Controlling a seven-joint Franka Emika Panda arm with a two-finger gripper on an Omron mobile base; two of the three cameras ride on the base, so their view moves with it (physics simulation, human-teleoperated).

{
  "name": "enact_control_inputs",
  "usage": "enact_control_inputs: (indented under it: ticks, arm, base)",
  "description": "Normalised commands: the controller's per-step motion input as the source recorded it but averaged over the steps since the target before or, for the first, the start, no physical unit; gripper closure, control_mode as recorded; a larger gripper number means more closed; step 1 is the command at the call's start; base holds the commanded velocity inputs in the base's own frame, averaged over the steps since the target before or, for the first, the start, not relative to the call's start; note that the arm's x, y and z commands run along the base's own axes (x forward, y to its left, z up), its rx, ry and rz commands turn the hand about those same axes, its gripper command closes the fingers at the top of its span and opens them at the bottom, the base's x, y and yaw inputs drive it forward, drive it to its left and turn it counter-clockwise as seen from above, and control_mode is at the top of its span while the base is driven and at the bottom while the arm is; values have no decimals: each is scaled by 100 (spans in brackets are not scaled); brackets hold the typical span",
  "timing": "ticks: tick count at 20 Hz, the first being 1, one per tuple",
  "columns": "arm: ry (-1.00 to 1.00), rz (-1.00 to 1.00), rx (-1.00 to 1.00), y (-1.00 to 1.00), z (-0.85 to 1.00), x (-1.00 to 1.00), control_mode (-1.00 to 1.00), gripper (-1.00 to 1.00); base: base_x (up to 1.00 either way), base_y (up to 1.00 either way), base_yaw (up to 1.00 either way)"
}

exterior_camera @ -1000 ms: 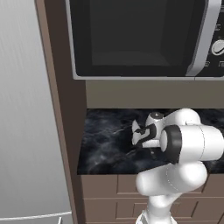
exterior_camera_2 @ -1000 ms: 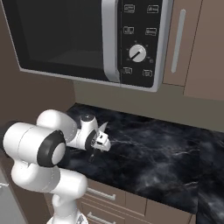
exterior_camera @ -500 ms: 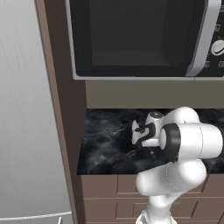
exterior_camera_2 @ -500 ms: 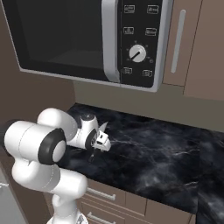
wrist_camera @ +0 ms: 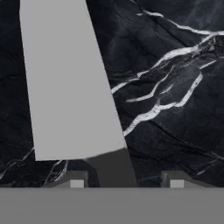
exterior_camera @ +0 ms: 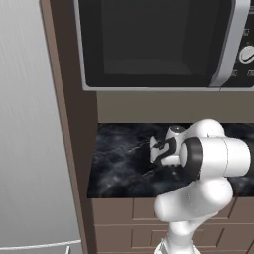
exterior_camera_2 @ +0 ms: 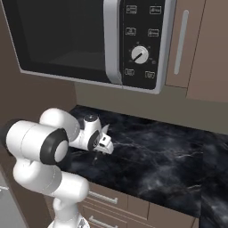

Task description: Move the cutting board and knife to the sink. Then move spray from the cabinet to the counter.

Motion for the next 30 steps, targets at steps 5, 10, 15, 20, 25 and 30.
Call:
enact_control_inputs:
  ticks: [5,10,15,20,25,30]
  arm:
    - [3,2,0,-5,-37,-2,-100,100]
    - [1,4,0,-3,-37,-18,-100,100]
    - [0,7,0,0,-18,-27,-100,100]
    - [0,9,0,-1,-3,-27,-100,100]
    - [0,6,0,0,34,-26,-100,100]
    - [0,6,0,-2,51,-20,-100,100]
  base:
    - [0,0,0]
    - [0,0,0]
    - [0,0,0]
    - [0,0,0]
    - [0,0,0]
    - [0,0,0]
